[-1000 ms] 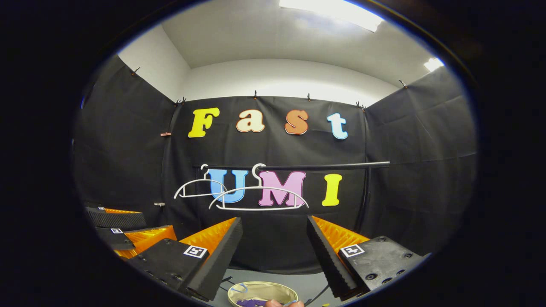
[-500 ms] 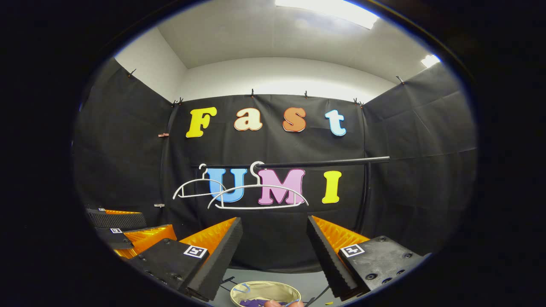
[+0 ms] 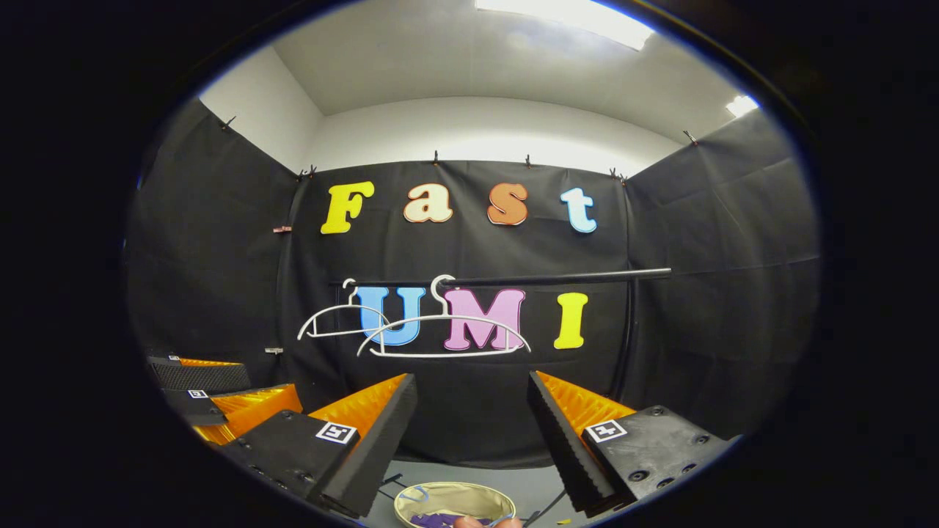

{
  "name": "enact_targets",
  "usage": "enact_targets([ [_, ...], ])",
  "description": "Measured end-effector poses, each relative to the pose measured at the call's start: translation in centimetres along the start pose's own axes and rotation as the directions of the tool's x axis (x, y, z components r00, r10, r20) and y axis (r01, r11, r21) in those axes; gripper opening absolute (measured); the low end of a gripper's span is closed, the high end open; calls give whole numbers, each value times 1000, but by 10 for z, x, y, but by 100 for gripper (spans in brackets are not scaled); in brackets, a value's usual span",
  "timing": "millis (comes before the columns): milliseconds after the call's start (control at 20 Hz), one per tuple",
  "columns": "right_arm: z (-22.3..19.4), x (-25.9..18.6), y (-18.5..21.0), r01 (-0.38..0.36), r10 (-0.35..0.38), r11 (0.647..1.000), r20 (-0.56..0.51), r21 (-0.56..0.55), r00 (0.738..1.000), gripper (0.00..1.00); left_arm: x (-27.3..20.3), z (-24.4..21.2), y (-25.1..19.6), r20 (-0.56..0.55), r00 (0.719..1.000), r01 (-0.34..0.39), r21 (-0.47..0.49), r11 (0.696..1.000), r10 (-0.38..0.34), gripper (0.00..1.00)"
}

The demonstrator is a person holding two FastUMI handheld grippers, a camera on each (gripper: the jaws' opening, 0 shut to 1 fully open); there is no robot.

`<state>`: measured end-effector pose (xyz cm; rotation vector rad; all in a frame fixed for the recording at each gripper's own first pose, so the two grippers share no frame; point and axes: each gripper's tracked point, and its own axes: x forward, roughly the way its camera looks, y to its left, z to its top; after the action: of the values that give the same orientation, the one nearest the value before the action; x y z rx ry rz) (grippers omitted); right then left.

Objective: Grasp the clothes on the hanger with both hands and then place them into the laundry hamper below.

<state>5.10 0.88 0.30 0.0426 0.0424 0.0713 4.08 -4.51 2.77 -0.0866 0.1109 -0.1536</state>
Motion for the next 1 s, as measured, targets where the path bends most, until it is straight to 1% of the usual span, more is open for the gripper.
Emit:
enact_targets([
  [500,0,-2,6,-9,9,1000,3,-9,1000,97,-3,1,2,8,1000,0,-4,1000,0,95],
  [750,-3,-2,3,-4,4,1000,-2,-8,1000,97,-2,1,4,11,1000,-11,-4,1000,11,95],
  [1000,-7,-1,3,3,-3,1000,-11,-15,1000,97,-2,-2,2,5,1000,-6,-7,1000,6,95],
])
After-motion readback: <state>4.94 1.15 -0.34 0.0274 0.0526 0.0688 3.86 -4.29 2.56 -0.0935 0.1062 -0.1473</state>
